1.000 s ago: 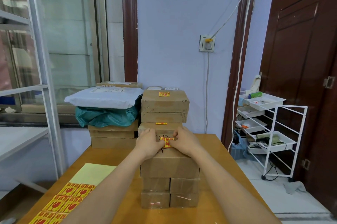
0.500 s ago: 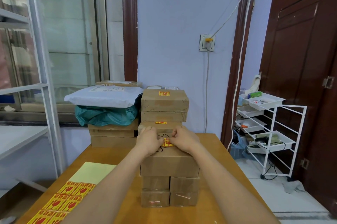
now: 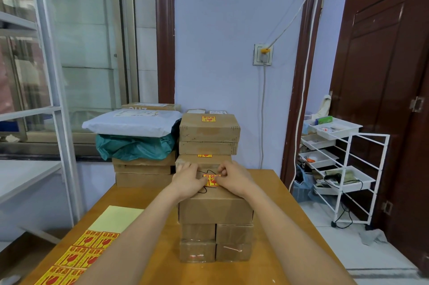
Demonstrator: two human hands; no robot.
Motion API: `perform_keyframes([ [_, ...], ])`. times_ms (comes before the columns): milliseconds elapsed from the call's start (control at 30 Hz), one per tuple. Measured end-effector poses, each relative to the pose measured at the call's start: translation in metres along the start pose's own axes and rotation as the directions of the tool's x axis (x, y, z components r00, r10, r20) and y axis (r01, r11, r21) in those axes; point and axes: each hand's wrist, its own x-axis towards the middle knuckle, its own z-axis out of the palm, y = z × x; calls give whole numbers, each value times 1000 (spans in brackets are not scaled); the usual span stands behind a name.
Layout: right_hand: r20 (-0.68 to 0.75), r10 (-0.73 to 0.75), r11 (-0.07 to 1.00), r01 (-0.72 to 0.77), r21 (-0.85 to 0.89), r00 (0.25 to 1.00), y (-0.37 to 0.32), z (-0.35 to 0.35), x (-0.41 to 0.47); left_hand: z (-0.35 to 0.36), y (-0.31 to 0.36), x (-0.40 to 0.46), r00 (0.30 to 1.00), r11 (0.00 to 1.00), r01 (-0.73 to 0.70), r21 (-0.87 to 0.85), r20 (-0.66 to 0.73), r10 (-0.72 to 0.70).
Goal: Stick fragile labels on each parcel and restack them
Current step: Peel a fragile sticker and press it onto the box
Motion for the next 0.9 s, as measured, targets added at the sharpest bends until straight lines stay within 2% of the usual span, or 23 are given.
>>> perform_keyframes([
  [167,66,-18,1000,19,-7,998,1,-4,-2,-6,-3,-4,996,993,5,-115,87,5],
  [367,166,-62,995,48,89,984,6,-13,-4,-10,-5,-6,991,971,15,-237,131,16],
  [567,204,-55,984,19,177,977,4,-11,-4,-3,-10,-14,999,858,43,-511,33,-30],
  [767,108,-41,917,-6,398,993,11,-16,-12,-2,-11,-19,998,753,35,-658,-14,-59],
  [900,-71,61,836,-12,549,996,23,-21,-20,-3,-10,-28,985,568,22,-823,-77,-151],
])
